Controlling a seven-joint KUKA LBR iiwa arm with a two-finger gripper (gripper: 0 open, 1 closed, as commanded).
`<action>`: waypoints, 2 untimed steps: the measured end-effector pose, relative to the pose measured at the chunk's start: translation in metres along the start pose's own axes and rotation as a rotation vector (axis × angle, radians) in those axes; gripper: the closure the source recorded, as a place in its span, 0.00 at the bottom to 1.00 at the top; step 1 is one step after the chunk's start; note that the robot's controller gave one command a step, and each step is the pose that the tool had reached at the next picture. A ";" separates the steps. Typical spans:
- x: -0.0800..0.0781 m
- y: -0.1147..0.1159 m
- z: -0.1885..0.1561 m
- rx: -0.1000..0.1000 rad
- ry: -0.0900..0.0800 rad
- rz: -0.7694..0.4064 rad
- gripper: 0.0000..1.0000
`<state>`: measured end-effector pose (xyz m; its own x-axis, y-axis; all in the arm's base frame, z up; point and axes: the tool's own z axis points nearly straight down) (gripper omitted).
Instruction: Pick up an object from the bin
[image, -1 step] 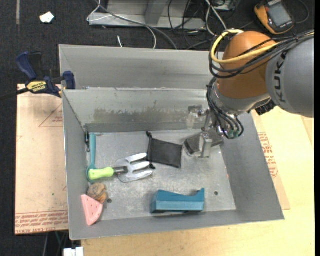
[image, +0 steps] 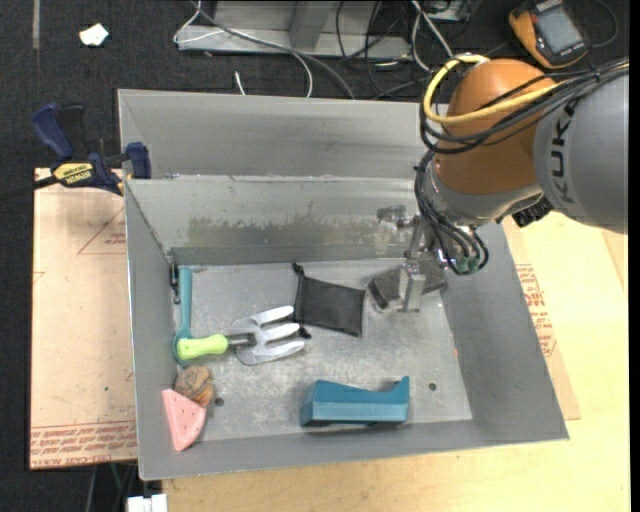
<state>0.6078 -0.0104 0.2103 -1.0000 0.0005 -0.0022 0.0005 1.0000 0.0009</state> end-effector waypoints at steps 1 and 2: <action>-0.007 0.011 0.036 0.000 -0.004 -0.108 0.00; -0.006 0.017 0.084 -0.001 -0.005 -0.178 0.00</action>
Offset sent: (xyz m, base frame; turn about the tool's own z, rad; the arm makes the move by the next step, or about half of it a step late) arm 0.0012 0.0208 -0.1111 -0.1970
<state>0.6143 0.0062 0.1266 -0.9843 -0.1762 -0.0071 -0.1762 0.9843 0.0007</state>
